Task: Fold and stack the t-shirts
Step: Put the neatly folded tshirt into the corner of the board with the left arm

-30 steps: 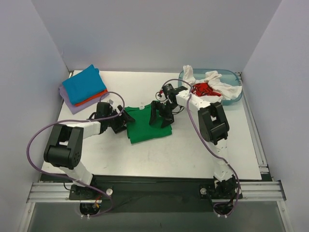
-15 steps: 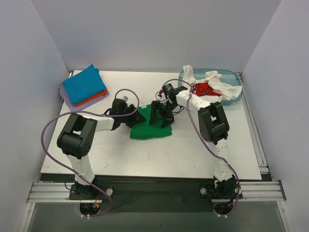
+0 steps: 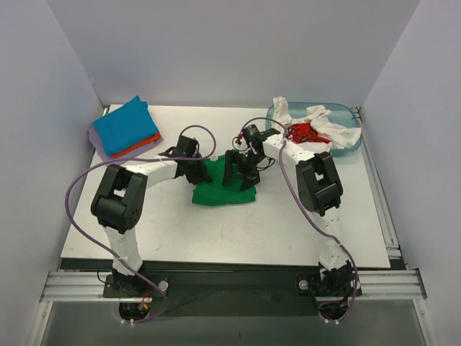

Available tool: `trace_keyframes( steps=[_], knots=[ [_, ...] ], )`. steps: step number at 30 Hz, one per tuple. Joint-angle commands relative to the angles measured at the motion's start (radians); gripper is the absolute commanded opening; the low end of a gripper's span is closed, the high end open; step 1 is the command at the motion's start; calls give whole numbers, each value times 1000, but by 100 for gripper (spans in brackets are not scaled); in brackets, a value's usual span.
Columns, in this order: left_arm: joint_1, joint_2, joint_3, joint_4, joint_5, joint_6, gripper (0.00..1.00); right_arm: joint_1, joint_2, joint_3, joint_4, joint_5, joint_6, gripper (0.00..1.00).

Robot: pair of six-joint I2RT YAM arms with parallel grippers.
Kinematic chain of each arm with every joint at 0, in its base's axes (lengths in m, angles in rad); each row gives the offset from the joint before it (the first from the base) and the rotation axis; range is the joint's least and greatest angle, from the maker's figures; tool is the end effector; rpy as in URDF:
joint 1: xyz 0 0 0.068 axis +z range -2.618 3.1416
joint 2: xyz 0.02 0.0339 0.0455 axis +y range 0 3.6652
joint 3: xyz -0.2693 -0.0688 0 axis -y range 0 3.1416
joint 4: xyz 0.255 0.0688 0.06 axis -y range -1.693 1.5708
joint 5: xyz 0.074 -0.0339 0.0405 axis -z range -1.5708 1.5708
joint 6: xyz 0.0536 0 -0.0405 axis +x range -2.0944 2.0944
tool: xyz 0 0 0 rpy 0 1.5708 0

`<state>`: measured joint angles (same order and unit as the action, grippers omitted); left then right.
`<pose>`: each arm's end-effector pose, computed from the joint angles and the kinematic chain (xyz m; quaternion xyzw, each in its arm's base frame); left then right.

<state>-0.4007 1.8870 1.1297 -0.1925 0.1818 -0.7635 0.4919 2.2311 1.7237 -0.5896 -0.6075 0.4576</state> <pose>0.3682 -0.1665 0.1348 -0.1438 0.9377 -0.2395 0.2066 0.4184 0.2589 0.1497 -0.0861 0.9262 0.3610 0.0663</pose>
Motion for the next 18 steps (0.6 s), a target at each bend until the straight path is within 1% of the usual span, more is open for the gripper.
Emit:
trace_keyframes(
  steps=[1, 2, 4, 5, 8, 9, 14, 18],
  knots=[
    [7, 38, 122, -258, -174, 168, 0, -12, -51, -49, -76, 84, -49, 79],
    [7, 44, 181, -301, -174, 191, 0, -16, -62, -53, -78, 87, -50, 79],
    [8, 75, 241, -350, -223, 249, 0, -22, -99, -78, -81, 101, -54, 79],
    [8, 89, 310, -399, -234, 269, 0, -27, -112, -87, -82, 107, -54, 79],
    [10, 141, 404, -490, -277, 338, 0, -30, -169, -139, -88, 129, -57, 79],
    [10, 152, 459, -511, -288, 367, 0, -30, -183, -154, -87, 133, -57, 79],
    [22, 204, 579, -599, -355, 438, 0, -33, -271, -252, -90, 158, -54, 79],
    [37, 234, 671, -645, -393, 490, 0, -35, -318, -297, -95, 166, -53, 79]
  ],
)
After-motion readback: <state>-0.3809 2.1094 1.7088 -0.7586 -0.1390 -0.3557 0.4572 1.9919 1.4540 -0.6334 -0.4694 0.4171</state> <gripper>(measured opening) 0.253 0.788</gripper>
